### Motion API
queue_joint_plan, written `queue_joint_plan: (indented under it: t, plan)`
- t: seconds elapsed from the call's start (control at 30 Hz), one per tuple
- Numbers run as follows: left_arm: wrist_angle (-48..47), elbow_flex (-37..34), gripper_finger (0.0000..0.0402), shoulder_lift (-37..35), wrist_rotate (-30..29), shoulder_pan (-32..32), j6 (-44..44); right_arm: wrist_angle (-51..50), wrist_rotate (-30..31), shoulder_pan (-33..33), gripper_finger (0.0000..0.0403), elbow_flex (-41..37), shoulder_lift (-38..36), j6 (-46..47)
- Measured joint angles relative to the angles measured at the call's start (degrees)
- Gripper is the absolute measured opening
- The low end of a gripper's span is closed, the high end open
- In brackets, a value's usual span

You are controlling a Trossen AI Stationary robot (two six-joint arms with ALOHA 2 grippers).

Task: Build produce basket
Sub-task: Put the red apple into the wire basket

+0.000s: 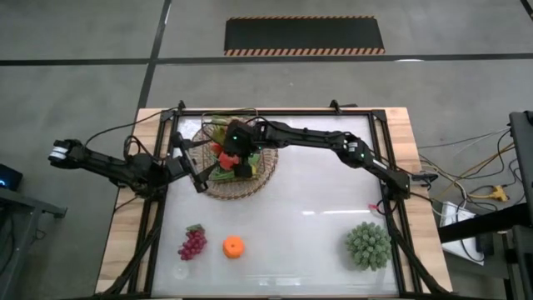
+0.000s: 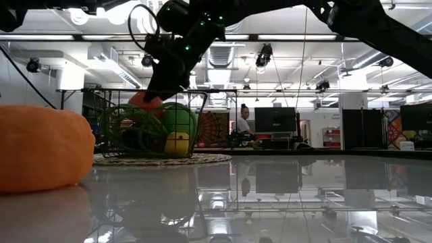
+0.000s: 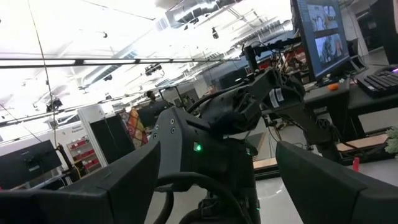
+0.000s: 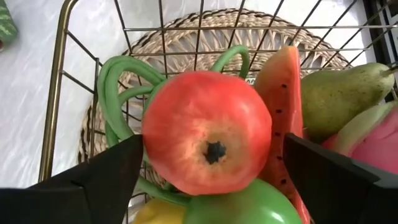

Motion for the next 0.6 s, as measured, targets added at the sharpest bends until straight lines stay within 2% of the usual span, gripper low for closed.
queue_joint_plan:
  t: [0.13, 0.27, 0.4, 0.6]
  plan:
    - [0.0, 0.0, 0.0300, 0.0, 0.0, 0.0, 0.0, 0.1, 0.0, 0.0, 0.0368, 0.0, 0.0, 0.0]
    - [0.0, 0.0, 0.0300, 0.0, 0.0, 0.0, 0.0, 0.5, 0.3, 0.0, 0.0354, 0.2, -0.5, 0.0]
    - [0.0, 0.0, 0.0300, 0.0, 0.0, 0.0, 0.0, 1.8, 2.6, 0.0, 0.0320, 0.2, -1.8, -0.4]
    - [0.0, 0.0, 0.0300, 0.0, 0.0, 0.0, 0.0, 1.8, 2.6, 0.0, 0.0243, 0.2, -2.3, -0.4]
